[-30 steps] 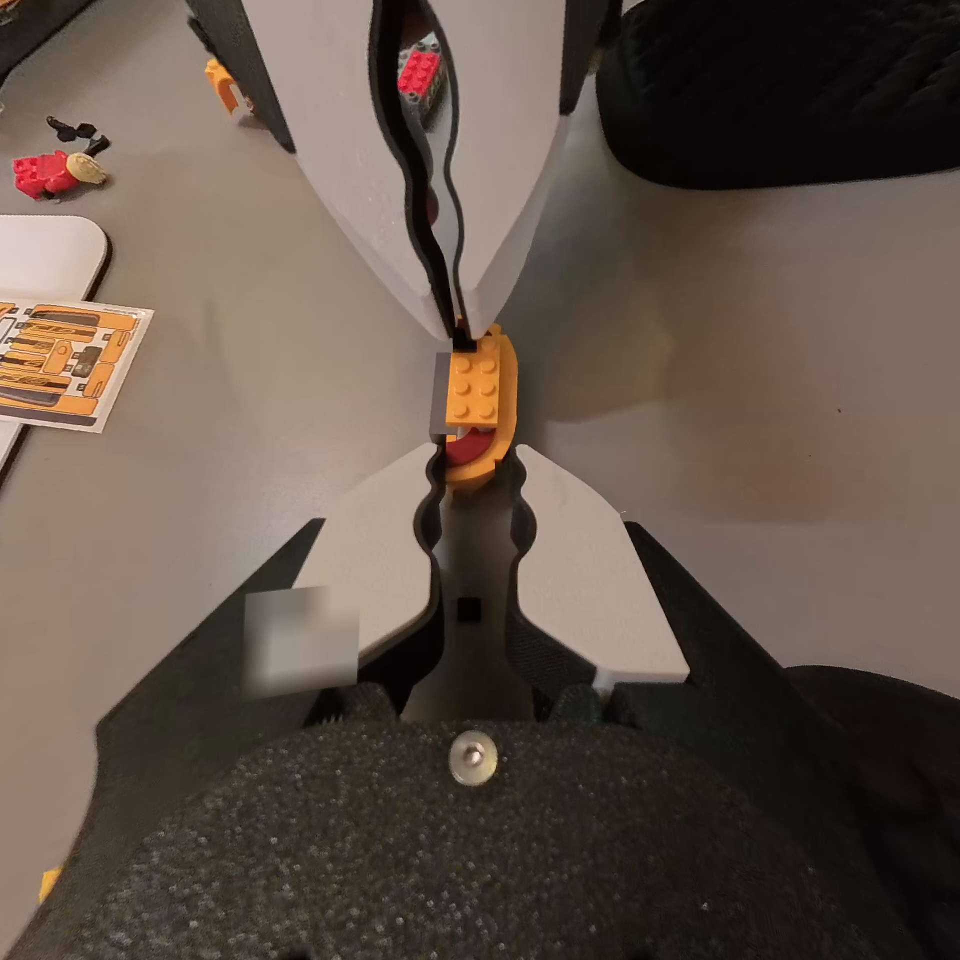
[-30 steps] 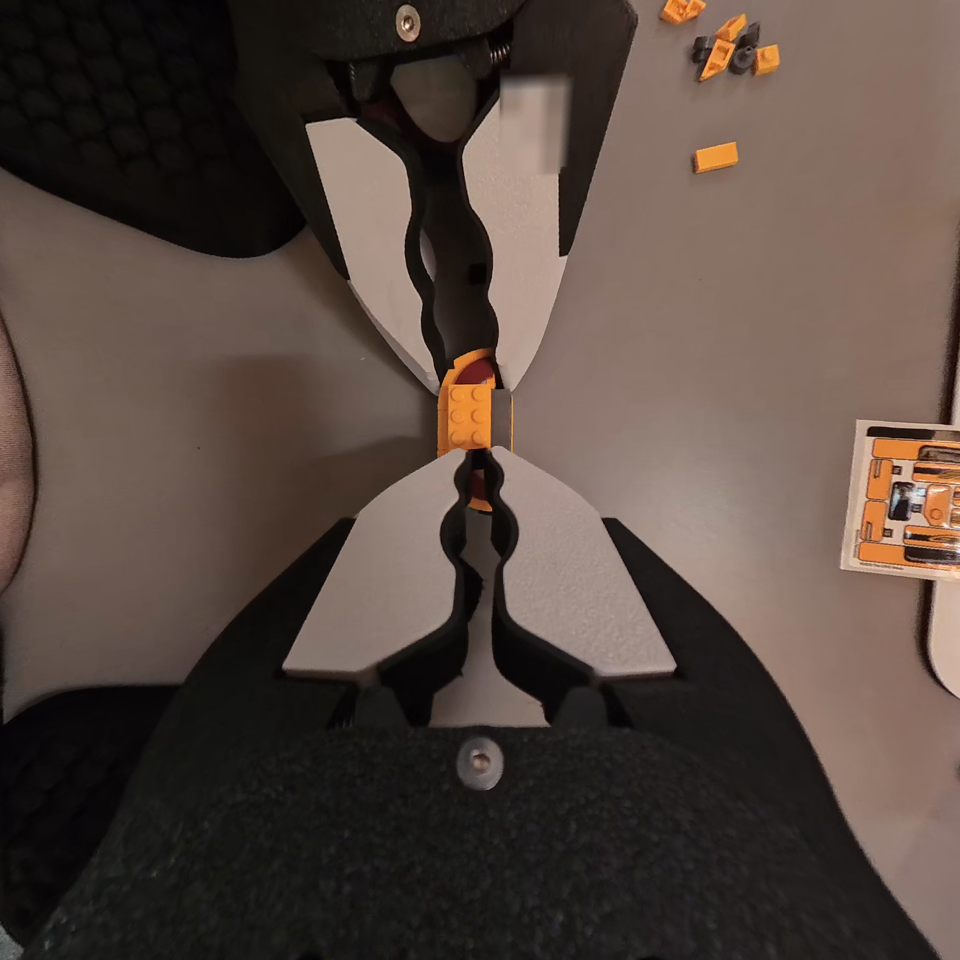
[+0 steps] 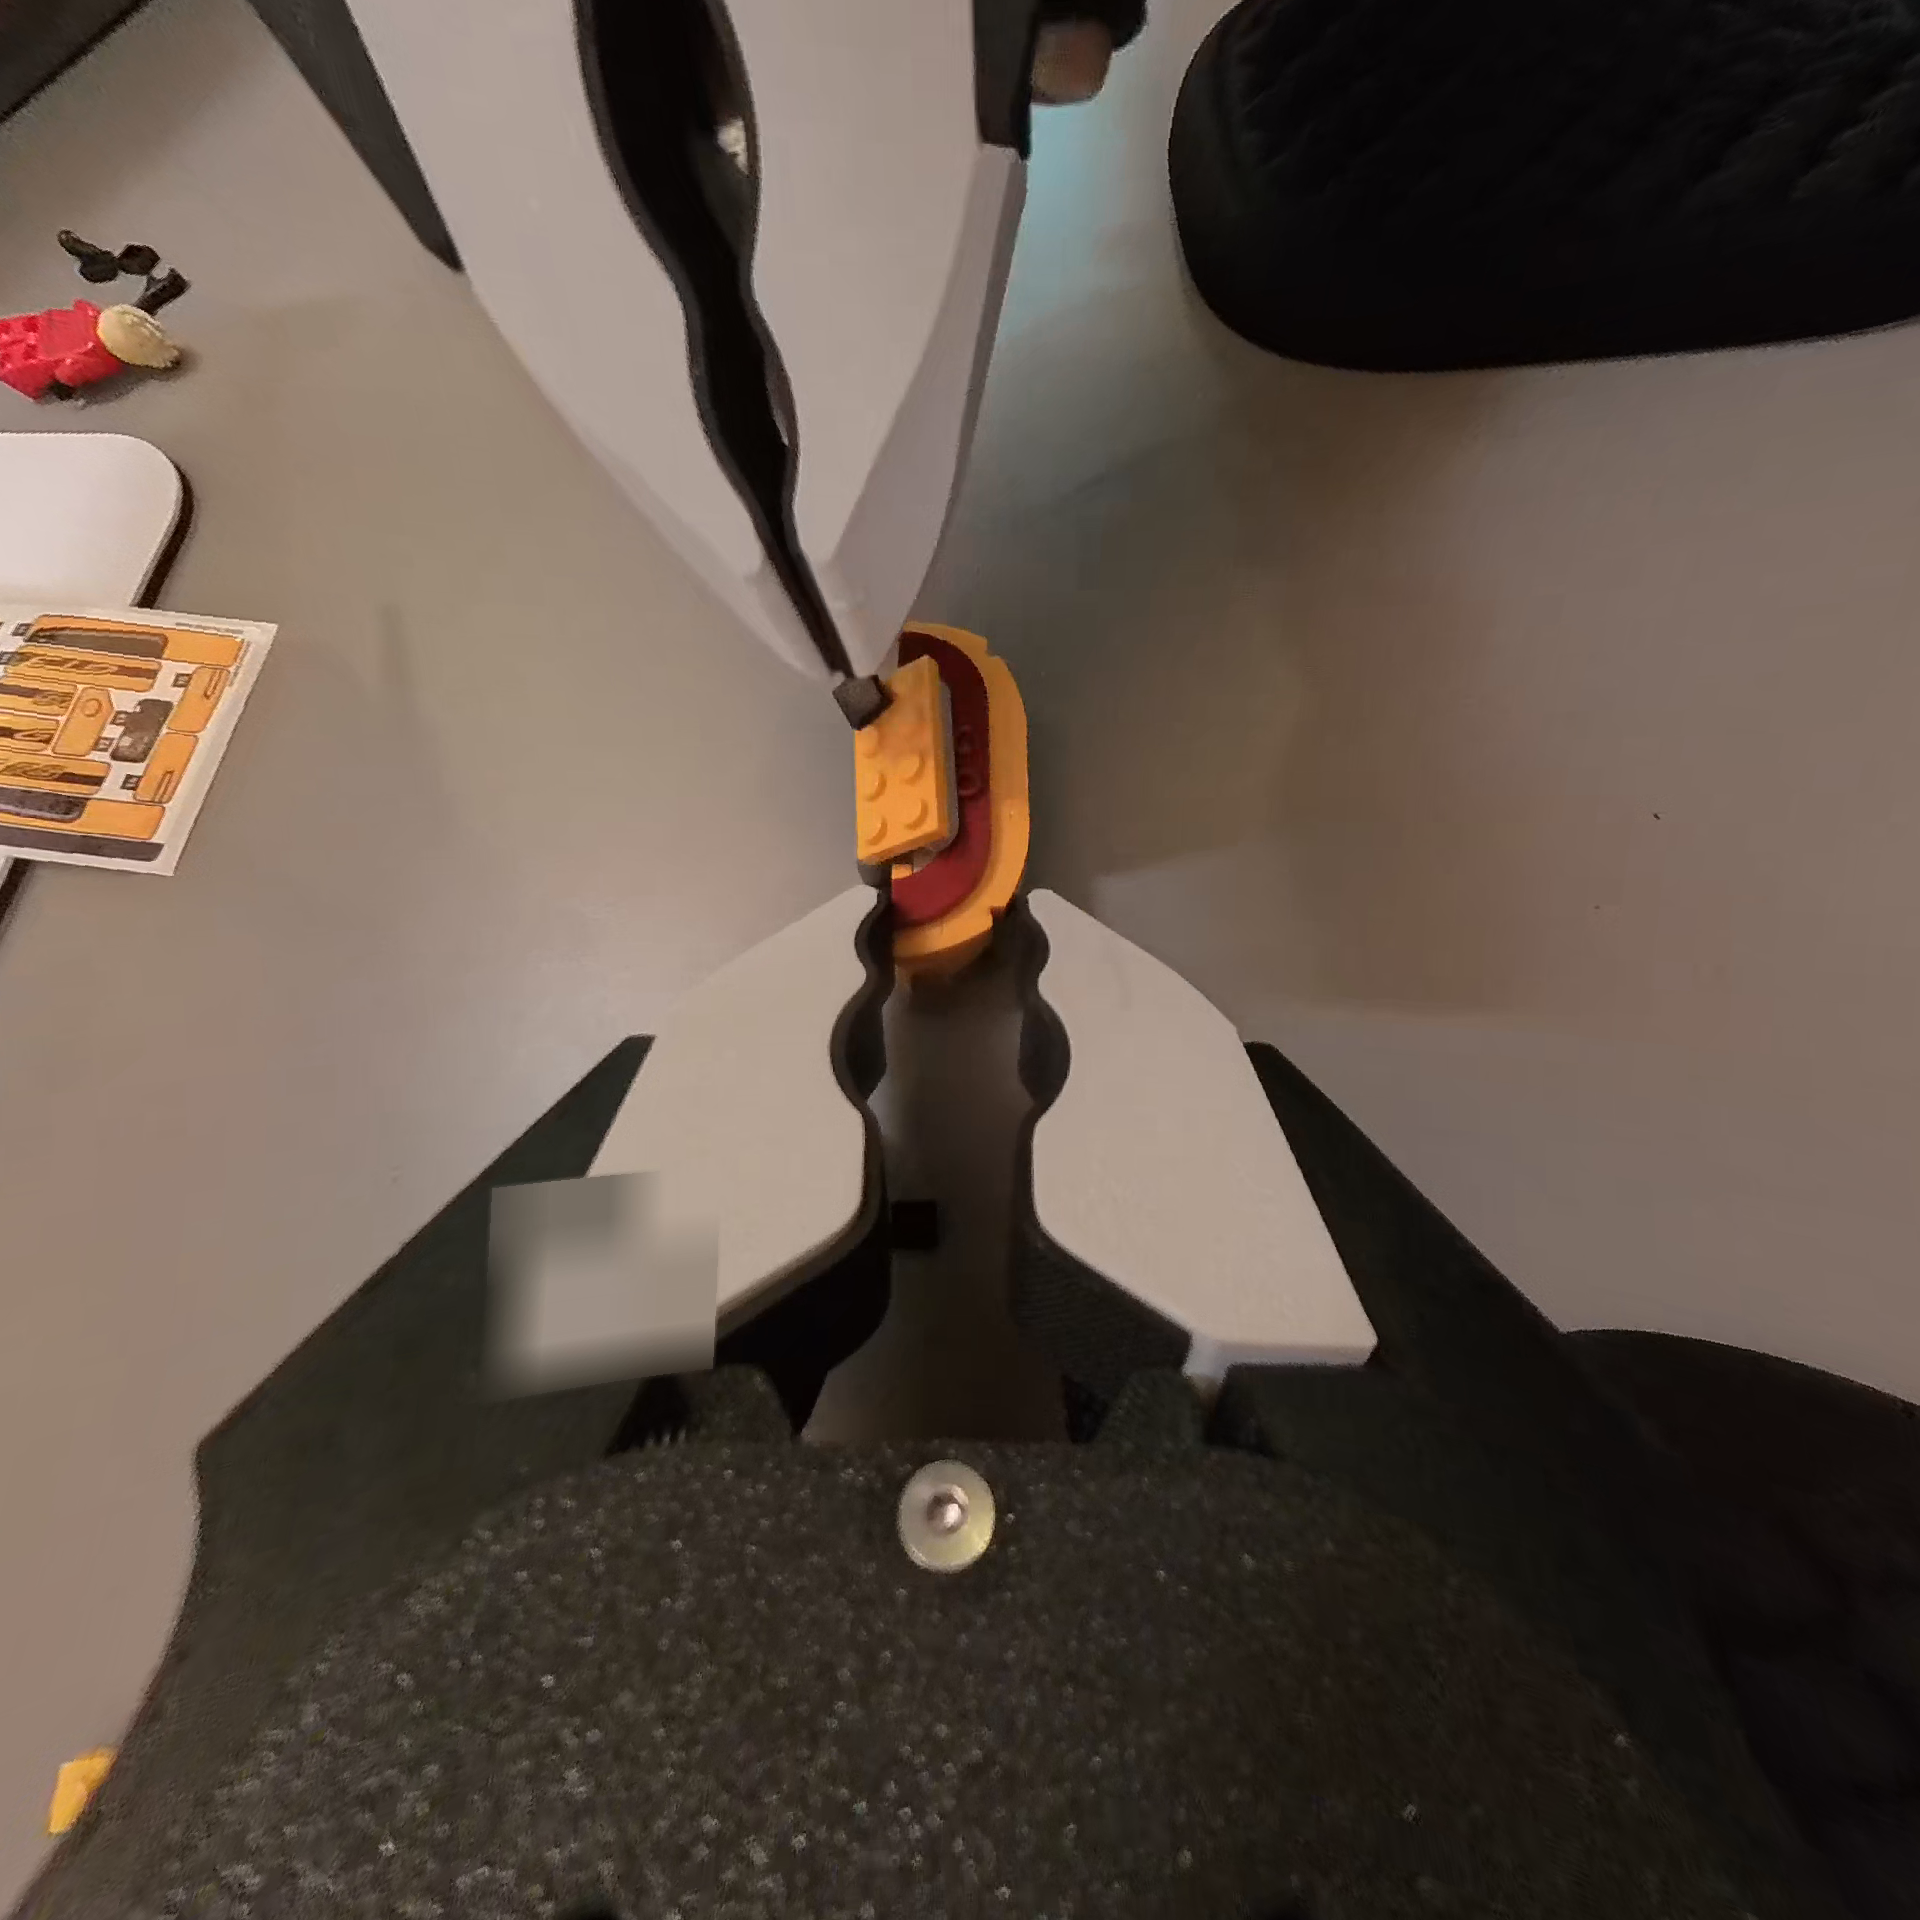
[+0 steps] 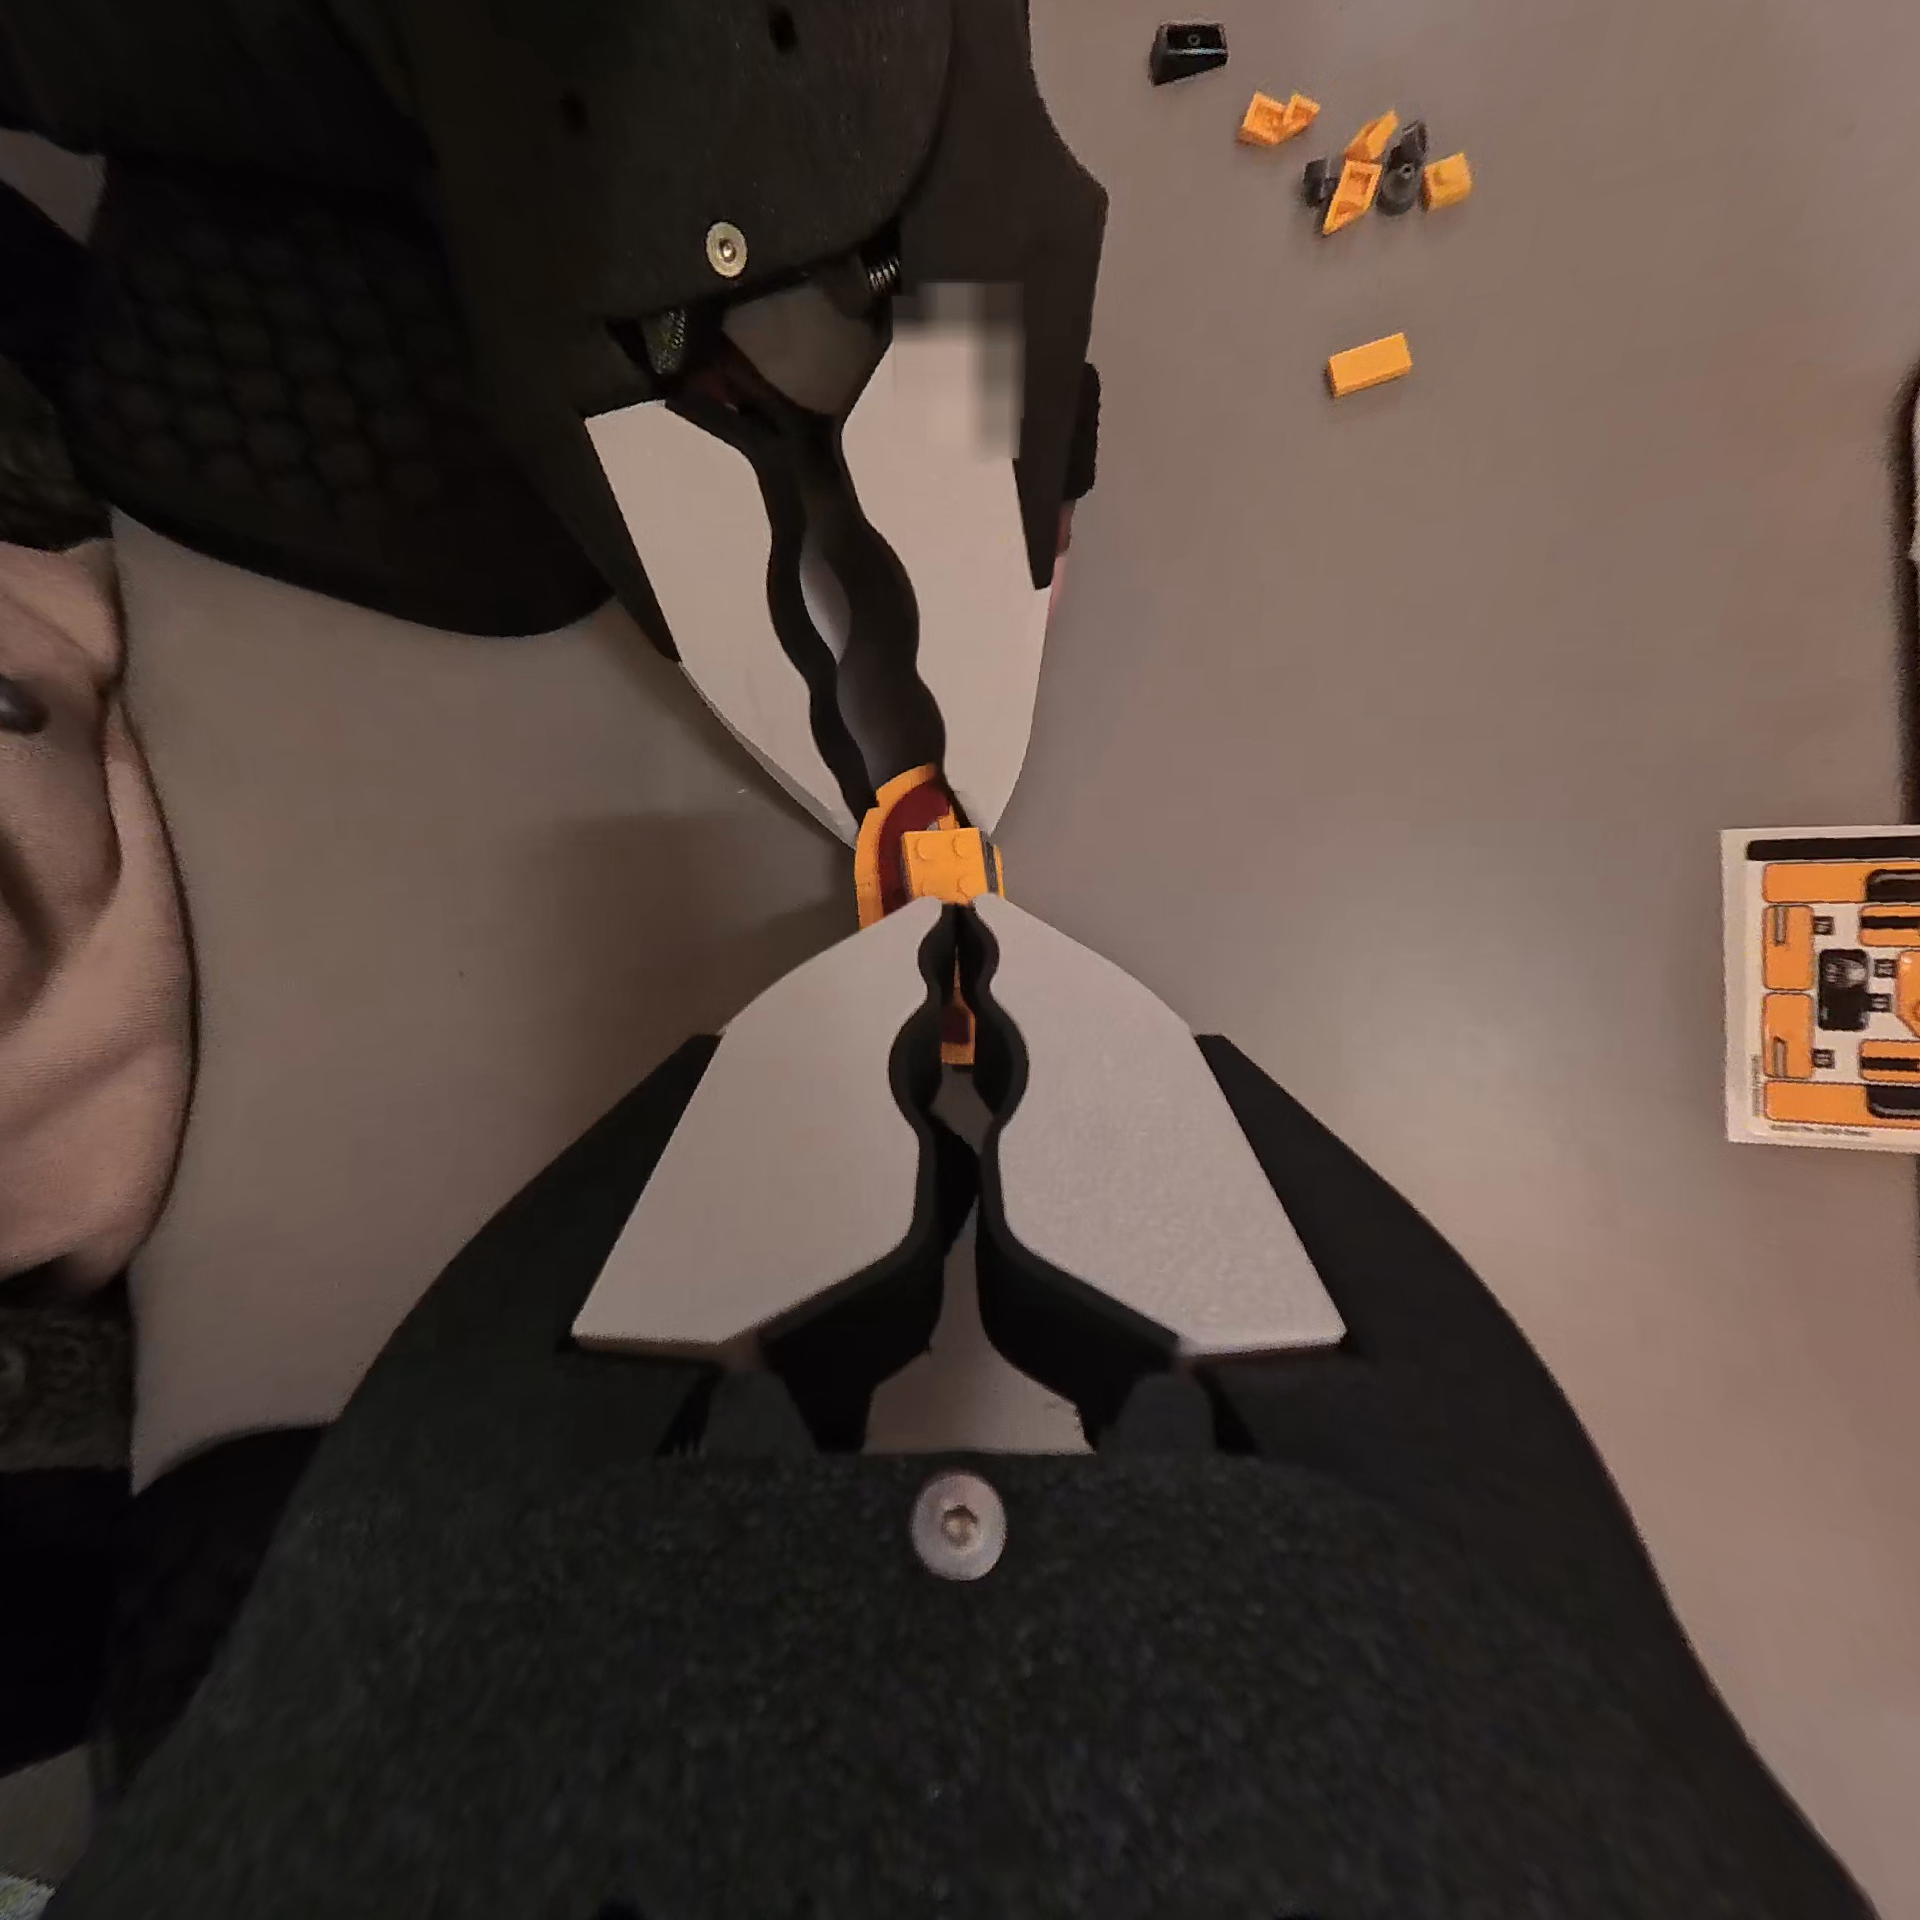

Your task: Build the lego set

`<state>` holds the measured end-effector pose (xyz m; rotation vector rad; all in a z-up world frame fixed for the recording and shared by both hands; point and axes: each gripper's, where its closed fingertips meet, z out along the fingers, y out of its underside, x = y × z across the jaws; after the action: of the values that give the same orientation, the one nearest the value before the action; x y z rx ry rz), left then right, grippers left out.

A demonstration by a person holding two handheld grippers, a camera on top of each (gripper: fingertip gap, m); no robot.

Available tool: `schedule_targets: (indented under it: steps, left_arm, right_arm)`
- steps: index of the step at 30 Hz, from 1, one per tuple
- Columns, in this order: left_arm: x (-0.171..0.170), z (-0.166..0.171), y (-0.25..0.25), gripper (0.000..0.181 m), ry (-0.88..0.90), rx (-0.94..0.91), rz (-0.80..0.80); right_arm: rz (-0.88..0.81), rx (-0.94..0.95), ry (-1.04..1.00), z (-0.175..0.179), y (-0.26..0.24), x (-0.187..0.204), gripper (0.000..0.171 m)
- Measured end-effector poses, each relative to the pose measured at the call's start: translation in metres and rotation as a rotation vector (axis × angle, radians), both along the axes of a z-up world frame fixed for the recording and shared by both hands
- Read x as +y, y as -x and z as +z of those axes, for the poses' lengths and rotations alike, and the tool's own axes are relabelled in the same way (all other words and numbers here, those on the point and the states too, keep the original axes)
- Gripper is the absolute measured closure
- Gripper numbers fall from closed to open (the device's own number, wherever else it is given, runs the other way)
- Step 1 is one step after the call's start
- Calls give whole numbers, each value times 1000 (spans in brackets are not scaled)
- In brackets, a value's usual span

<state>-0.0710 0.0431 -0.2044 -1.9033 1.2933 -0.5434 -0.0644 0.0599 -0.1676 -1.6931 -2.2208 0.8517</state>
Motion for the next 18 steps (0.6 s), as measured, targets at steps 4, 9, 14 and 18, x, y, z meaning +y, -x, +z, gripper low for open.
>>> schedule_targets:
  steps: [4,9,14,18]
  left_arm:
    - [0,0,0,160,-4,2,0]
    - [0,0,0,160,-7,4,-3]
    - [-1,0,0,161,-9,5,-5]
    - [-1,0,-1,161,-13,6,-7]
  right_arm:
    - [8,10,-1,0,-1,-1,171]
    - [18,21,-10,0,-3,-1,166]
    - [73,-9,-31,-8,0,-2,150]
    - [124,-77,0,-17,0,-4,145]
